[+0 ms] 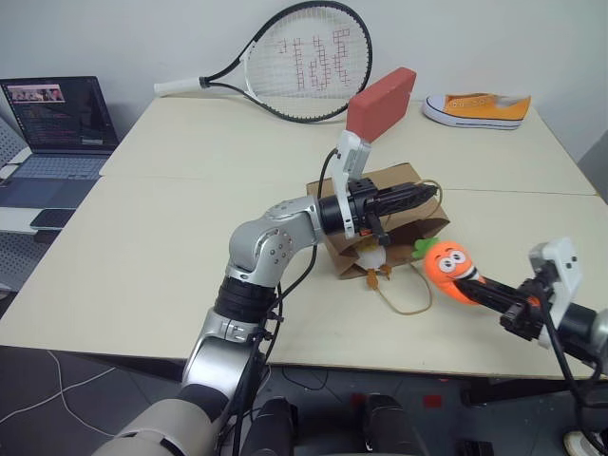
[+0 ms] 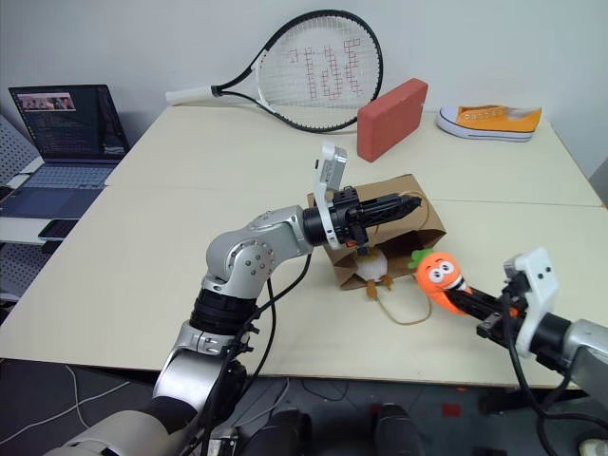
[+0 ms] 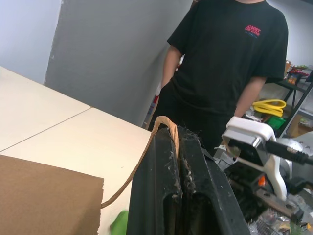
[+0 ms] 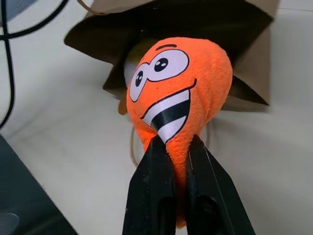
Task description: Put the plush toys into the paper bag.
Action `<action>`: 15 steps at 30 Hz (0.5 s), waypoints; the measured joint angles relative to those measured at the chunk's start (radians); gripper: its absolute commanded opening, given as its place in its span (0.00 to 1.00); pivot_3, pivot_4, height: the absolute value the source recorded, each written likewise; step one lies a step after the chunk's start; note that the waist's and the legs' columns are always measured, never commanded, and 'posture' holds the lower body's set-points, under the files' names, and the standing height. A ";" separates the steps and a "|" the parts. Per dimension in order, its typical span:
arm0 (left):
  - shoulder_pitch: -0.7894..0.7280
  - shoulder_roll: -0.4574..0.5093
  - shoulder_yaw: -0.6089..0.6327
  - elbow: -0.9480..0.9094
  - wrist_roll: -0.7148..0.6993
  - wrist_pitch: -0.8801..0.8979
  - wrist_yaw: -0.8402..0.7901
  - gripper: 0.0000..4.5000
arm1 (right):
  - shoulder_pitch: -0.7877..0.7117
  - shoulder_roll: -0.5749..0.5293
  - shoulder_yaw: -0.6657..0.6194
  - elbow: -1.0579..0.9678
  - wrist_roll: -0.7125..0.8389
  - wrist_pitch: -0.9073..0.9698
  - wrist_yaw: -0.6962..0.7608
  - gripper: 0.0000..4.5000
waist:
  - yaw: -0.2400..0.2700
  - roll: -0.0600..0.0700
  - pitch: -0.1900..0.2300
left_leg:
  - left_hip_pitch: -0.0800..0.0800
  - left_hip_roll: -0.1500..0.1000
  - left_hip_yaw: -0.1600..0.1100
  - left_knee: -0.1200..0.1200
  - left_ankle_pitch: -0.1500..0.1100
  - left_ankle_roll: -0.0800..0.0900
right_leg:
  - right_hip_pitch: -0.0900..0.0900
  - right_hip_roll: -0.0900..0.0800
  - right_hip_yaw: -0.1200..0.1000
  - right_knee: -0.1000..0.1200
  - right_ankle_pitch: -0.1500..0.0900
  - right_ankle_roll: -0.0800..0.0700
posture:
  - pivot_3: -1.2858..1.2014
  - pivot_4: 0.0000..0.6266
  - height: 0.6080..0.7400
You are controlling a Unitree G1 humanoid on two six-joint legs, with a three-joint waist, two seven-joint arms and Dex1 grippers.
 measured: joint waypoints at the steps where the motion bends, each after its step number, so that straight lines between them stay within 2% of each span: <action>1: 0.000 -0.001 0.000 0.000 -0.001 0.001 0.000 0.00 | -0.025 0.037 0.046 0.003 -0.008 0.000 -0.043 0.00 | 0.000 0.000 0.000 | 0.000 0.000 0.000 0.000 0.000 0.000 | 0.000 0.000 0.000 0.000 0.000 0.000 | 0.52 0.24 1.00; 6: -0.001 0.004 -0.002 -0.004 -0.001 0.007 -0.005 0.00 | -0.110 0.145 0.191 0.048 -0.076 -0.003 -0.181 0.00 | 0.000 0.000 0.000 | -0.001 0.000 0.000 0.000 0.000 0.000 | -0.001 0.000 0.000 0.000 0.000 -0.001 | 0.52 0.24 1.00; 15: 0.001 0.015 -0.007 -0.045 -0.010 0.036 -0.015 0.00 | -0.266 0.305 0.293 0.161 -0.192 -0.016 -0.367 0.00 | -0.001 0.000 0.000 | -0.001 0.000 0.000 -0.001 0.000 0.000 | -0.002 0.000 0.000 0.001 0.000 -0.001 | 0.52 0.24 1.00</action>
